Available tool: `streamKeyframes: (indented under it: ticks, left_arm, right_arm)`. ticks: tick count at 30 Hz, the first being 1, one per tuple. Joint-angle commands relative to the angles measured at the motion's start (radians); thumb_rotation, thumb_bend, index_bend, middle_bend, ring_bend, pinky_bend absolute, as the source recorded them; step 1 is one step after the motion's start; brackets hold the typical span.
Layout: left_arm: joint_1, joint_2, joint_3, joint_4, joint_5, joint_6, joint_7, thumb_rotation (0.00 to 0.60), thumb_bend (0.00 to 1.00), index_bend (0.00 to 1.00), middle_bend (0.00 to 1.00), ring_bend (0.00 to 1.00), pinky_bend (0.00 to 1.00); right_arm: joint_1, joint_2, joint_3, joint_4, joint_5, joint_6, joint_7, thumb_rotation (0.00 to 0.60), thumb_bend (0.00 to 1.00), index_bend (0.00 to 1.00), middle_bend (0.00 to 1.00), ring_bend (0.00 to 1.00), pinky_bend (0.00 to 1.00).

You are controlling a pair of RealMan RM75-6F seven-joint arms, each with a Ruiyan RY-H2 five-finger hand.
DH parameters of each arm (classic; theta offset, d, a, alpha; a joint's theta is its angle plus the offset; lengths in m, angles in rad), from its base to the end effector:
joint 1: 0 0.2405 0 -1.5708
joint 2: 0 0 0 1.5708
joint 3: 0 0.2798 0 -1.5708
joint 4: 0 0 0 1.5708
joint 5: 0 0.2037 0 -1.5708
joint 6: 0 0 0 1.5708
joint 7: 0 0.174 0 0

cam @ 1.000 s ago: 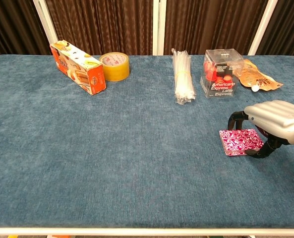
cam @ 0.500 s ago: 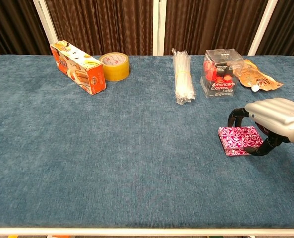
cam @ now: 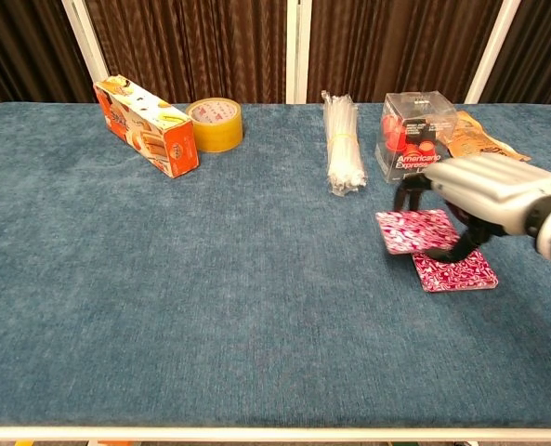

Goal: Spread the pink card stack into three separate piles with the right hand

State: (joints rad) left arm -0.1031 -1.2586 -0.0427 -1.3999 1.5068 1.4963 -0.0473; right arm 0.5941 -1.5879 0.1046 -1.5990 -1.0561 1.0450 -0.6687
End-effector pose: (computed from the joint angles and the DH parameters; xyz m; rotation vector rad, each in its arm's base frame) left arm -0.3537 0.2196 0.1470 -1.3931 -0.8677 -0.9061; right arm -0.1924 -0.3241 -0.0431 1.9022 -0.8903 0.7024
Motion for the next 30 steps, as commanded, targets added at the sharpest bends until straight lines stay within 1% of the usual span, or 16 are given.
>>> streamKeyframes:
  ticks: [1, 5, 10, 14, 20, 23, 26, 28, 30]
  left_arm:
    - [0.001, 0.002, -0.001, 0.000, -0.002, 0.001, -0.002, 0.600, 0.00, 0.04, 0.03, 0.00, 0.10]
    - [0.004, 0.007, -0.003, 0.002, -0.005, 0.003, -0.011, 0.600, 0.00, 0.04, 0.03, 0.00, 0.10]
    - [0.005, 0.010, -0.004, 0.007, -0.007, 0.004, -0.019, 0.600, 0.00, 0.04, 0.03, 0.00, 0.10]
    - [0.007, 0.008, -0.004, 0.012, -0.008, 0.006, -0.025, 0.600, 0.00, 0.04, 0.03, 0.00, 0.10]
    - [0.010, 0.009, -0.003, 0.018, -0.008, 0.007, -0.030, 0.600, 0.00, 0.04, 0.03, 0.00, 0.10]
    - [0.009, 0.009, -0.004, 0.018, -0.008, 0.006, -0.031, 0.600, 0.00, 0.04, 0.03, 0.00, 0.10]
    - [0.009, 0.009, -0.004, 0.018, -0.008, 0.006, -0.030, 0.600, 0.00, 0.04, 0.03, 0.00, 0.10]
    - [0.009, 0.009, -0.004, 0.018, -0.009, 0.005, -0.029, 0.600, 0.00, 0.04, 0.03, 0.00, 0.10]
    - [0.010, 0.008, -0.003, 0.019, -0.010, 0.004, -0.029, 0.600, 0.00, 0.04, 0.03, 0.00, 0.10]
  right_arm:
    - [0.037, -0.036, 0.026, 0.010, 0.037, -0.026, -0.032, 0.600, 0.33, 0.43, 0.45, 0.79, 0.85]
    - [0.089, -0.096, 0.055, 0.058, 0.100, -0.059, -0.068, 0.600, 0.33, 0.43, 0.45, 0.79, 0.85]
    - [0.139, -0.158, 0.079, 0.114, 0.146, -0.080, -0.087, 0.600, 0.33, 0.43, 0.45, 0.79, 0.85]
    - [0.170, -0.200, 0.079, 0.149, 0.170, -0.092, -0.099, 0.600, 0.33, 0.43, 0.45, 0.79, 0.85]
    - [0.186, -0.219, 0.068, 0.166, 0.179, -0.086, -0.100, 0.600, 0.33, 0.43, 0.44, 0.79, 0.85]
    - [0.191, -0.214, 0.063, 0.166, 0.183, -0.086, -0.100, 0.600, 0.33, 0.43, 0.41, 0.79, 0.85]
    - [0.200, -0.198, 0.056, 0.158, 0.202, -0.102, -0.107, 0.600, 0.31, 0.36, 0.34, 0.79, 0.85]
    - [0.206, -0.186, 0.055, 0.149, 0.223, -0.113, -0.113, 0.600, 0.27, 0.31, 0.29, 0.79, 0.85]
    - [0.212, -0.176, 0.053, 0.141, 0.237, -0.115, -0.116, 0.600, 0.24, 0.29, 0.26, 0.79, 0.85]
